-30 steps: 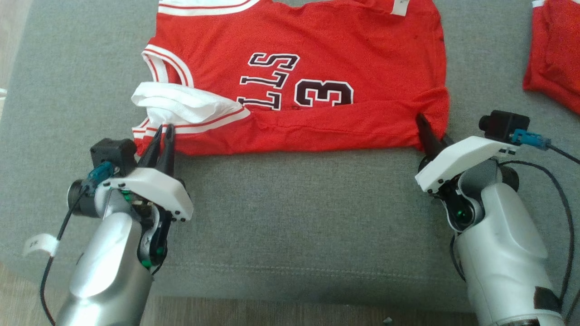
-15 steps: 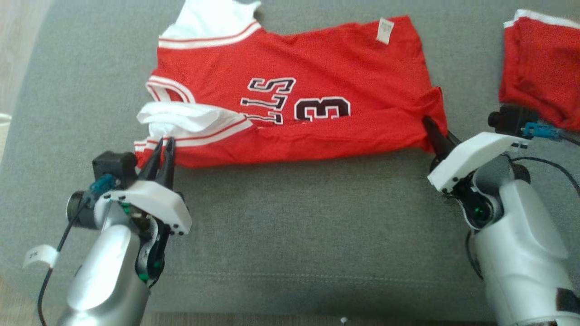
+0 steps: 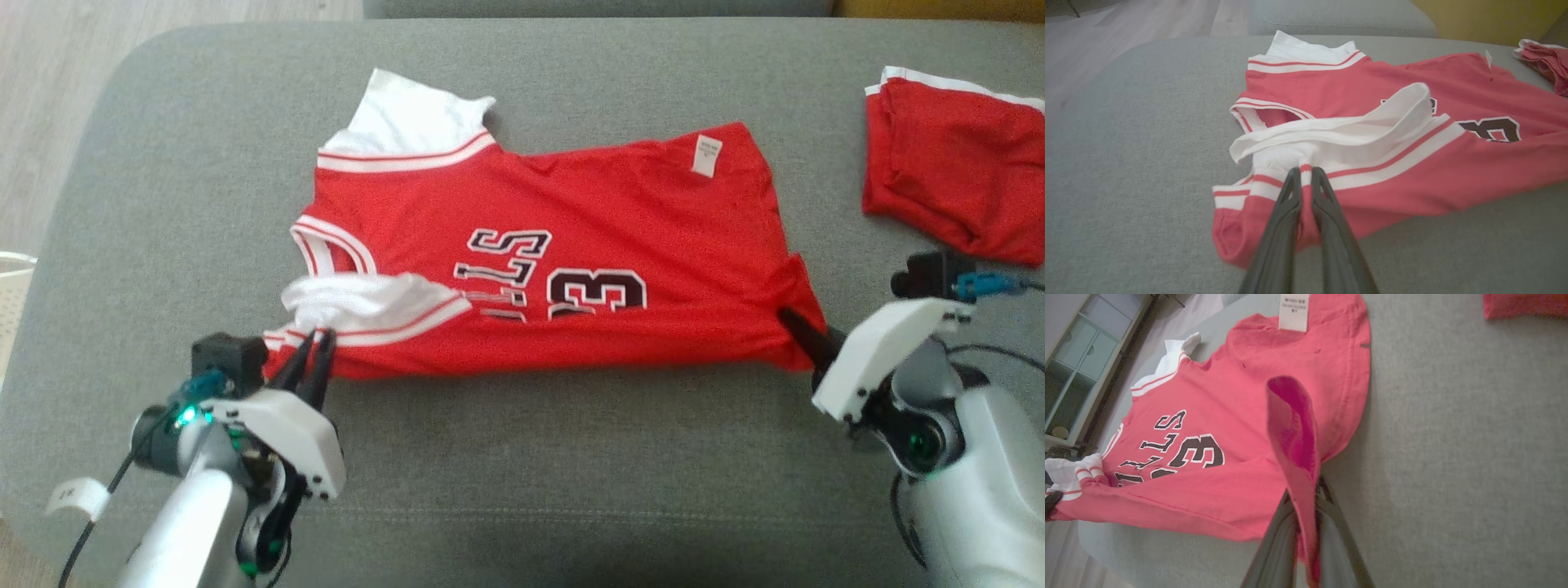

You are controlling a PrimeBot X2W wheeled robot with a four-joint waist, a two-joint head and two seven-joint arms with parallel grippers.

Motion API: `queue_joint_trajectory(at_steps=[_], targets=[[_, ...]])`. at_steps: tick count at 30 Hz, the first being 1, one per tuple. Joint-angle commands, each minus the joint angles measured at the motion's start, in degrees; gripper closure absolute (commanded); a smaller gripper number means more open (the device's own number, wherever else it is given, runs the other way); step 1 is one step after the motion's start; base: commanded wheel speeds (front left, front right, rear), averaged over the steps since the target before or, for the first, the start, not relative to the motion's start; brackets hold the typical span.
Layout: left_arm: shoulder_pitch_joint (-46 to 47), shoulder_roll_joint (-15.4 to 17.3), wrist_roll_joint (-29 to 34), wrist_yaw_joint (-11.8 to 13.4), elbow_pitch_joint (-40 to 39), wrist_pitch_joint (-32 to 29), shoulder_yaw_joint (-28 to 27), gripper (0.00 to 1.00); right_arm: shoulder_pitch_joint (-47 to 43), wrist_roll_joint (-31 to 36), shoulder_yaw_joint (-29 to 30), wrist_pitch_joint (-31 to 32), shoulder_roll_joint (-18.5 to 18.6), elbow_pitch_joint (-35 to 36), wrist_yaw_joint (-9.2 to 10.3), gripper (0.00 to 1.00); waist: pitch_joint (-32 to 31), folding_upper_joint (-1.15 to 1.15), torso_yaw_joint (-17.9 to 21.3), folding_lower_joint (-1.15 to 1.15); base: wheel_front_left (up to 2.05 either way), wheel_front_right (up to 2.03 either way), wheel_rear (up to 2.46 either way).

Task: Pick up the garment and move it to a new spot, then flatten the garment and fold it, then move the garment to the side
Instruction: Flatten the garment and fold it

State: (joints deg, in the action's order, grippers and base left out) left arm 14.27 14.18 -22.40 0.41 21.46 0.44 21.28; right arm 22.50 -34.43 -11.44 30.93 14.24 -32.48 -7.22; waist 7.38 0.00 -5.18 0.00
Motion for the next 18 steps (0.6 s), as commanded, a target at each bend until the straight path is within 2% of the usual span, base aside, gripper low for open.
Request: queue_joint_trajectory(at_steps=[1, 10, 18], targets=[[0.55, 2.57, -0.54, -0.33, -3.29, -1.12, -1.72, 1.00, -1.21, -0.83, -0.75, 1.87, 1.38, 3.76, -0.26, 1.00, -0.42, 0.00, 0.07, 0.00, 0.00, 0.00, 0.00], [-4.43, 4.56, -1.29, -0.62, -8.34, -5.31, -0.27, 1.00, -7.79, -0.80, 1.47, 6.37, 1.65, 10.14, -0.26, 1.00, -1.02, 0.00, 0.11, 0.00, 0.00, 0.00, 0.00], [-6.84, 4.42, -1.90, -0.69, -9.50, -6.95, 1.29, 1.00, -12.30, 0.17, 4.13, 8.21, -0.45, 14.22, -0.26, 1.00, -0.85, 0.00, 0.40, 0.00, 0.00, 0.00, 0.00]])
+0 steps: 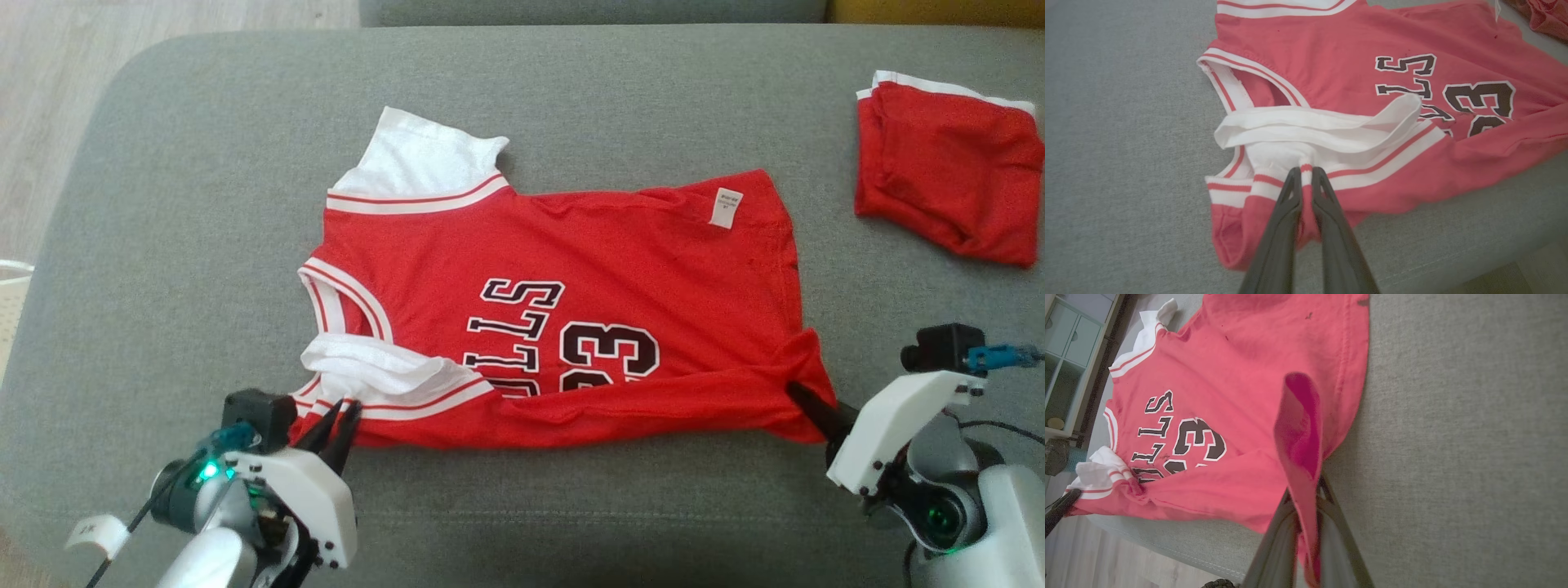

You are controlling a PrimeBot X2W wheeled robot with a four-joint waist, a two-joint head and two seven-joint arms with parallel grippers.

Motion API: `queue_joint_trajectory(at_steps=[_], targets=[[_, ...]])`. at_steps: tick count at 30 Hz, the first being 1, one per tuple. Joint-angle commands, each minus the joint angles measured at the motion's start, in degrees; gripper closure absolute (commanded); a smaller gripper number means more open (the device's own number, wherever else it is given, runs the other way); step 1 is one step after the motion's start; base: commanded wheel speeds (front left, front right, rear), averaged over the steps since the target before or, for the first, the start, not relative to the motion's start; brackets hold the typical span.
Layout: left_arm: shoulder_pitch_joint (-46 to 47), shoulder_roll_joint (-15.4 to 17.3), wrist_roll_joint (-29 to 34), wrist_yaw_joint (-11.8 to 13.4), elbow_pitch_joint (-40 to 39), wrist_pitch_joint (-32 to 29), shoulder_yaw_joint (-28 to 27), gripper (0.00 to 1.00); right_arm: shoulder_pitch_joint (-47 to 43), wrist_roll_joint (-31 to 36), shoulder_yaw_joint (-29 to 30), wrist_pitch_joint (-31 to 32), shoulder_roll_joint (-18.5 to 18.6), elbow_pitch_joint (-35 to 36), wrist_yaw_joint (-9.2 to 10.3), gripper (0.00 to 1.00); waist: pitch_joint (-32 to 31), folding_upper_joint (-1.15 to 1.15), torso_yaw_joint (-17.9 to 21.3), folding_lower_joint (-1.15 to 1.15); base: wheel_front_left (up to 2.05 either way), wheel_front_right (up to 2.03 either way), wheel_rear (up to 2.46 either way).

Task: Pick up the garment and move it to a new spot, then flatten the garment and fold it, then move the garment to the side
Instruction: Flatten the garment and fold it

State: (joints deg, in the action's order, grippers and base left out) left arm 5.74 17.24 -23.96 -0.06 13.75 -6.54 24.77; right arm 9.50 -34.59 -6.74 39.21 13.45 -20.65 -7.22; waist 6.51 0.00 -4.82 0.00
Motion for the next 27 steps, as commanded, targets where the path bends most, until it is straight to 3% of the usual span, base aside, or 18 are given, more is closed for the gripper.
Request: queue_joint_trajectory(at_steps=[1, 5, 6, 7, 8, 15, 23, 27], targets=[[1.59, 1.34, -0.35, -0.19, -1.69, 0.06, -2.11, 1.00, 0.42, 0.43, -0.43, -0.03, 0.02, 2.67, -0.26, 1.00, 0.05, 0.00, 0.12, 0.00, 0.00, 0.00, 0.00], [1.50, 1.22, -0.36, -0.02, -1.20, 0.19, -1.78, 1.00, -0.22, 0.78, 0.53, -0.73, -1.04, 3.63, -0.26, 0.99, 0.19, 0.00, 0.38, 0.00, 0.00, 0.00, 0.00], [1.52, 1.19, -0.41, 0.00, -1.02, 0.13, -1.71, 0.89, -0.31, 0.92, 0.88, -1.11, -1.28, 3.84, -0.26, 0.66, 0.24, 0.00, 0.43, 0.00, 0.00, 0.00, 0.00], [1.57, 1.20, -0.40, 0.03, -0.86, 0.06, -1.62, 0.58, -0.38, 1.12, 1.26, -1.43, -1.51, 3.96, -0.26, 0.00, 0.31, 0.00, 0.48, 0.00, 0.00, 0.00, 0.00], [1.69, 1.24, -0.33, 0.15, -0.67, -0.02, -1.48, 0.00, -0.34, 1.63, 2.03, -2.01, -1.84, 4.17, -0.26, 0.00, 0.50, 0.00, 0.54, 0.00, 0.00, 0.00, 0.00], [2.27, 1.31, -1.36, 1.62, -1.62, 1.62, -3.48, 0.00, 0.77, 3.90, 4.74, -6.38, -2.36, 6.07, -0.26, 0.00, 0.52, 0.00, 0.65, 0.00, 0.00, 0.00, 0.00], [4.15, -0.68, -2.05, 6.08, -6.42, 13.79, -9.92, 0.00, 1.71, 6.00, 3.34, -17.58, -2.24, 12.19, -0.26, 0.00, 0.54, 0.00, 0.98, 0.00, 0.00, 0.00, 0.00], [4.41, -1.63, -2.05, 6.35, -9.08, 18.73, -11.42, 0.00, 1.91, 8.23, 1.32, -24.67, -1.44, 15.23, -0.26, 0.00, 0.77, 0.00, 1.44, 0.00, 0.00, 0.00, 0.00]])
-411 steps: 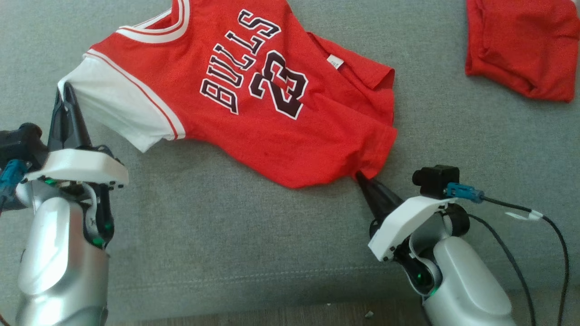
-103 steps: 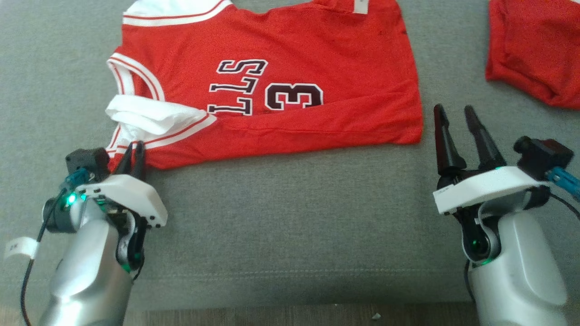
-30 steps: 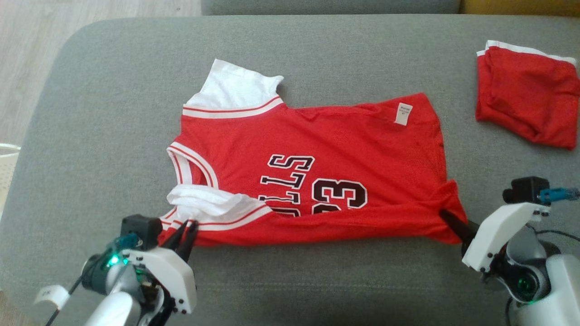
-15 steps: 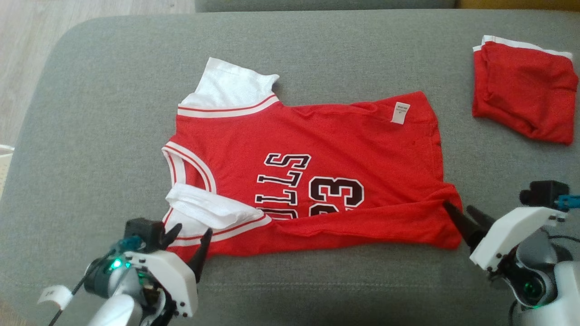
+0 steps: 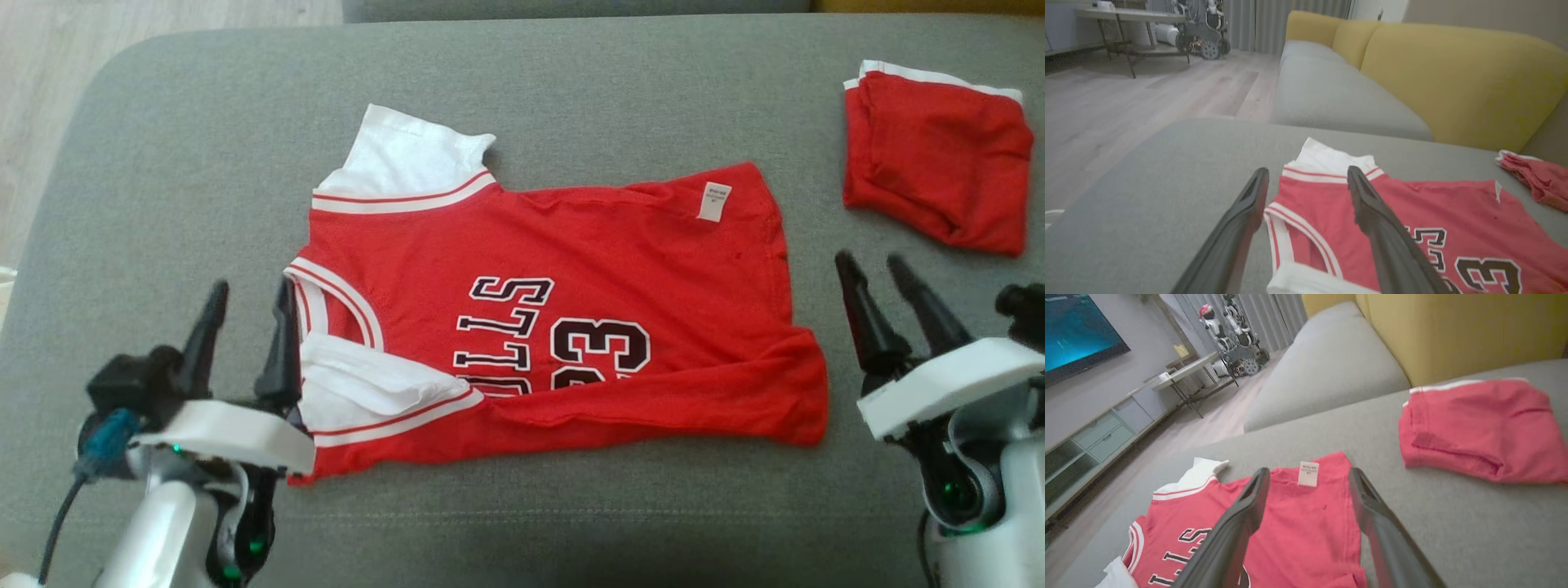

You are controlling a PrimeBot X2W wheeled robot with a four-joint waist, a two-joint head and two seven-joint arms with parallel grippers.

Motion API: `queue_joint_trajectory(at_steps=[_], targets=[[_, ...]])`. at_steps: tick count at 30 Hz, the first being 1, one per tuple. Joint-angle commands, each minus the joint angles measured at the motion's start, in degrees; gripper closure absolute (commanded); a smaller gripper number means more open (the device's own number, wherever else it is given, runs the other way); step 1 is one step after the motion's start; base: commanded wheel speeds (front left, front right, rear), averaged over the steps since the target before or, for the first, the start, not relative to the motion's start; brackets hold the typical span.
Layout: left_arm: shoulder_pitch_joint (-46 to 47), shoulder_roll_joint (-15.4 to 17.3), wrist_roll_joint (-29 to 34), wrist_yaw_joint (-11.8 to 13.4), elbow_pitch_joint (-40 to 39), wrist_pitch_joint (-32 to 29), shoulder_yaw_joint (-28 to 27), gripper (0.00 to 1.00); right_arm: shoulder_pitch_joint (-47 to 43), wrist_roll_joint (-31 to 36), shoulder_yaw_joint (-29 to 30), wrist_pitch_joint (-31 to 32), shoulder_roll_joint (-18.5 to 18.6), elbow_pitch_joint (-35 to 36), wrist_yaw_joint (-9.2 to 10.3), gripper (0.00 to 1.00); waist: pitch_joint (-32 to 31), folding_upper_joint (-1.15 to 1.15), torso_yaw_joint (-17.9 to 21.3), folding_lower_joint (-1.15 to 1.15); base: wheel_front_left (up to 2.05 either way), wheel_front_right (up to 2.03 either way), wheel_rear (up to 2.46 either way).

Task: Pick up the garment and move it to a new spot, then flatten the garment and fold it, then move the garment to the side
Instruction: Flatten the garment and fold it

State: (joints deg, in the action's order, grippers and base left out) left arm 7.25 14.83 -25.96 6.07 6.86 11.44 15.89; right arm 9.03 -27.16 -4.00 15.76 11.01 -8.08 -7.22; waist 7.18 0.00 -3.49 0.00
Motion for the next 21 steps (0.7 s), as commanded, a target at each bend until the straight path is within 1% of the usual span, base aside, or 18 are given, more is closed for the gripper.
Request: queue_joint_trajectory(at_steps=[1, 2, 3, 6, 11, 17, 21], targets=[[2.90, 0.57, -0.02, 0.17, -2.76, 1.44, -2.84, 0.00, 2.41, 1.54, -2.04, -2.94, 1.24, 3.25, -0.26, 0.00, 0.20, 0.00, 0.22, 0.00, 0.00, 0.00, 0.00], [2.88, 0.28, -0.02, 0.22, -3.24, 1.99, -3.22, 0.00, 2.41, 2.38, -2.69, -4.58, 1.46, 3.74, -0.26, 0.00, 0.27, 0.00, 0.31, 0.00, 0.00, 0.00, 0.00], [2.88, 0.28, -0.02, 0.22, -3.24, 1.99, -3.22, 0.00, 2.41, 2.38, -2.69, -4.58, 1.46, 3.74, -0.26, 0.00, 0.27, 0.00, 0.31, 0.00, 0.00, 0.00, 0.00], [2.62, -0.78, -0.05, 0.11, -4.28, 2.95, -4.17, 0.00, 2.25, 4.70, -4.66, -9.21, 1.50, 4.63, -0.26, 0.00, 0.35, 0.00, 0.54, 0.00, 0.00, 0.00, 0.00], [1.71, -2.68, 0.97, -0.59, -4.47, 3.45, -4.37, 0.00, 1.78, 7.44, -6.45, -15.91, -0.36, 4.90, -0.26, 0.00, 0.45, 0.00, 0.71, 0.00, 0.00, 0.00, 0.00], [1.24, -6.00, 3.64, -2.21, -4.70, 3.53, -5.09, 0.00, 1.67, 10.76, -7.73, -21.13, -2.15, 3.46, -0.26, 0.00, 0.59, 0.00, 0.58, 0.00, 0.00, 0.00, 0.00], [1.10, -7.86, 6.04, -4.05, -4.57, 3.54, -5.83, 0.00, 1.77, 12.06, -8.11, -22.69, -3.24, 2.07, -0.26, 0.00, 0.60, 0.00, 0.61, 0.00, 0.00, 0.00, 0.00]])
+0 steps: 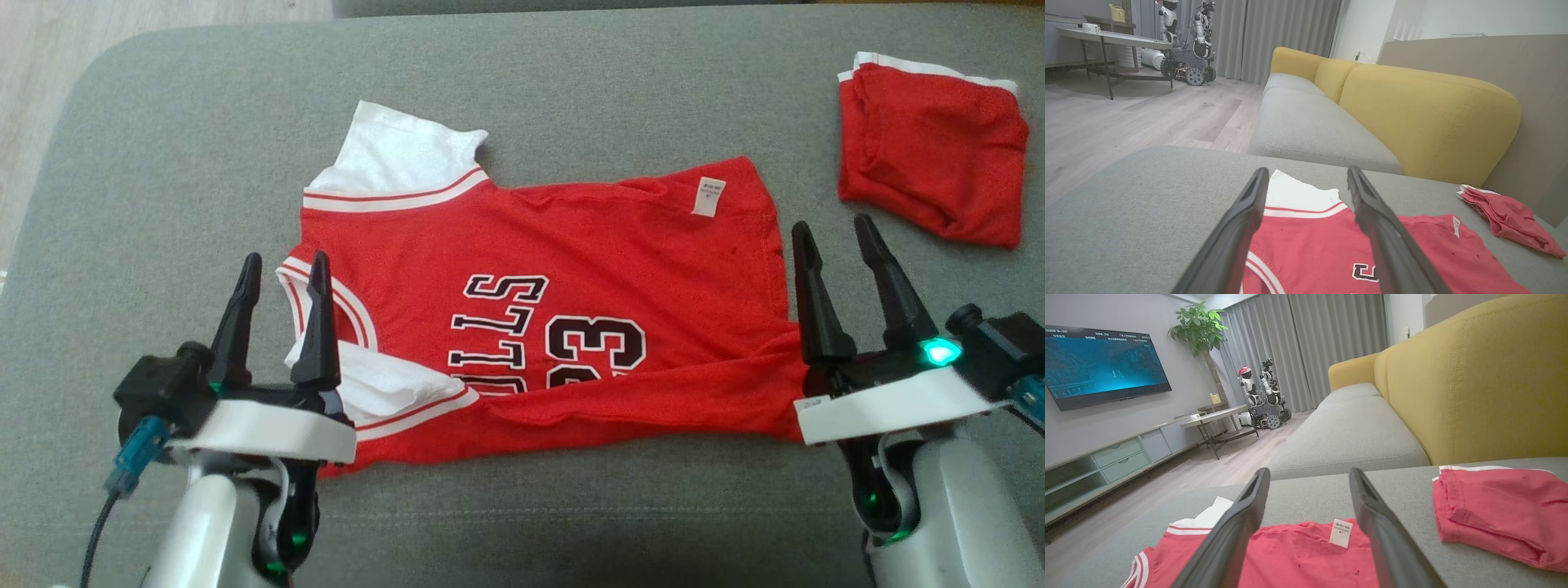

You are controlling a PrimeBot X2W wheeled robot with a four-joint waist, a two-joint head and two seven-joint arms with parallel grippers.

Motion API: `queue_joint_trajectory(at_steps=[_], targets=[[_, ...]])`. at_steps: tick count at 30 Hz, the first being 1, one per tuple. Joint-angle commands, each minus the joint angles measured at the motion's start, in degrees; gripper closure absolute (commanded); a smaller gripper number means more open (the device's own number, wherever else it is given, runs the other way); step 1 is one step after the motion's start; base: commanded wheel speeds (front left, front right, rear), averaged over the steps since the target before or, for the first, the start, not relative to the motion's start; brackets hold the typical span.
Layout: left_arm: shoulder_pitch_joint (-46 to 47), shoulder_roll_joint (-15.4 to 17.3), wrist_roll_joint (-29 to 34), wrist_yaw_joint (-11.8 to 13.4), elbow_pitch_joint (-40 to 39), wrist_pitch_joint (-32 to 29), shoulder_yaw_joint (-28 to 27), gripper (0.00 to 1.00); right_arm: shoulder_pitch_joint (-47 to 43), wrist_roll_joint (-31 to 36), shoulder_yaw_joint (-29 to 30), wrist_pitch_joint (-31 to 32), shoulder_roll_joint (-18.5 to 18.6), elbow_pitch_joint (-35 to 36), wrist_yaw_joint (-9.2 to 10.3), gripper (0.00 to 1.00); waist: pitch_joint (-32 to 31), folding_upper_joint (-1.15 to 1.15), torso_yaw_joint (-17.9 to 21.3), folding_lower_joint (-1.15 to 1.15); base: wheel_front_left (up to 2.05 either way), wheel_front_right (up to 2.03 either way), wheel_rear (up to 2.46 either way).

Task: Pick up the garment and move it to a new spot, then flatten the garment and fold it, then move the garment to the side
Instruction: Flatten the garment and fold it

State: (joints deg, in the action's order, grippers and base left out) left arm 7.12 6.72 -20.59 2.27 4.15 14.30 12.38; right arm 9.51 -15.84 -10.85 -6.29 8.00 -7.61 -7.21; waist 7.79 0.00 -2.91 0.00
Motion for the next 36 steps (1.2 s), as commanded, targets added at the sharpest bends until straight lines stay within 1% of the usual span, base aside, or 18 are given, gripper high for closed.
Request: queue_joint_trajectory(at_steps=[1, 9, 12, 15, 19, 23, 24, 25, 26, 27, 32, 36], targets=[[1.18, -0.16, 1.15, -0.60, -1.77, 0.69, -2.58, 0.00, 1.36, 0.93, -1.31, -0.84, -0.43, 1.29, -0.28, 0.00, 0.02, 0.00, 0.03, 0.00, 0.00, 0.00, 0.00], [1.29, -1.93, 3.53, -3.09, -0.70, 0.69, -5.22, 0.00, 2.03, 1.22, -1.35, -1.25, -1.10, 0.10, -0.28, 0.00, 0.30, 0.00, 0.31, 0.00, 0.00, 0.00, 0.00], [1.67, -2.03, 4.39, -3.79, 0.26, 0.69, -6.09, 0.00, 2.34, 1.14, -1.30, -1.07, -1.19, 0.07, -0.28, 0.00, 0.89, 0.00, 0.65, 0.00, 0.00, 0.00, 0.00], [2.69, -1.47, 5.48, -4.17, 1.97, 0.69, -6.56, 0.00, 2.82, 1.14, -1.31, -0.85, -1.30, 0.25, -0.28, 0.00, 1.90, 0.00, 1.11, 0.00, 0.00, 0.00, 0.00], [5.69, 0.38, 6.53, -4.12, 4.99, -0.40, -6.74, 0.00, 4.02, 1.48, -1.70, -0.25, -1.58, 0.74, -0.28, 0.00, 4.07, 0.00, 2.04, 0.00, 0.00, 0.00, 0.00], [10.10, 3.30, 7.66, -4.98, 7.50, -4.61, -6.18, 0.00, 5.94, 2.15, -2.47, 0.39, -1.85, 0.78, -0.28, 0.00, 6.10, 0.00, 3.16, 0.00, 0.00, 0.00, 0.00], [10.10, 3.30, 7.66, -4.98, 7.50, -4.61, -6.18, 0.00, 5.94, 2.15, -2.47, 0.39, -1.85, 0.78, -0.28, 0.00, 6.10, 0.00, 3.16, 0.00, 0.00, 0.00, 0.00], [12.66, 4.88, 8.01, -5.67, 8.76, -7.32, -5.81, 0.00, 7.16, 2.42, -2.78, 0.73, -2.00, 0.89, -0.28, 0.00, 7.31, 0.00, 3.79, 0.00, 0.00, 0.00, 0.00], [14.15, 5.68, 8.08, -6.03, 9.24, -8.46, -5.72, 0.00, 7.85, 2.50, -2.90, 0.90, -2.08, 1.08, -0.28, 0.00, 8.02, 0.00, 4.09, 0.00, 0.00, 0.00, 0.00], [14.15, 5.68, 8.08, -6.03, 9.24, -8.46, -5.72, 0.00, 7.85, 2.50, -2.90, 0.90, -2.08, 1.08, -0.28, 0.00, 8.02, 0.00, 4.09, 0.00, 0.00, 0.00, 0.00], [20.99, 9.61, 7.89, -7.87, 12.05, -14.48, -4.74, 0.00, 10.65, 3.00, -3.68, 1.16, -2.57, 1.86, -0.28, 0.00, 10.83, 0.00, 5.65, 0.00, 0.00, 0.00, 0.00], [26.08, 12.16, 6.57, -8.96, 14.43, -18.53, -3.49, 0.00, 11.88, 3.05, -4.31, 0.67, -3.19, 2.02, -0.28, 0.00, 12.49, 0.00, 6.86, 0.00, 0.00, 0.00, 0.00]])
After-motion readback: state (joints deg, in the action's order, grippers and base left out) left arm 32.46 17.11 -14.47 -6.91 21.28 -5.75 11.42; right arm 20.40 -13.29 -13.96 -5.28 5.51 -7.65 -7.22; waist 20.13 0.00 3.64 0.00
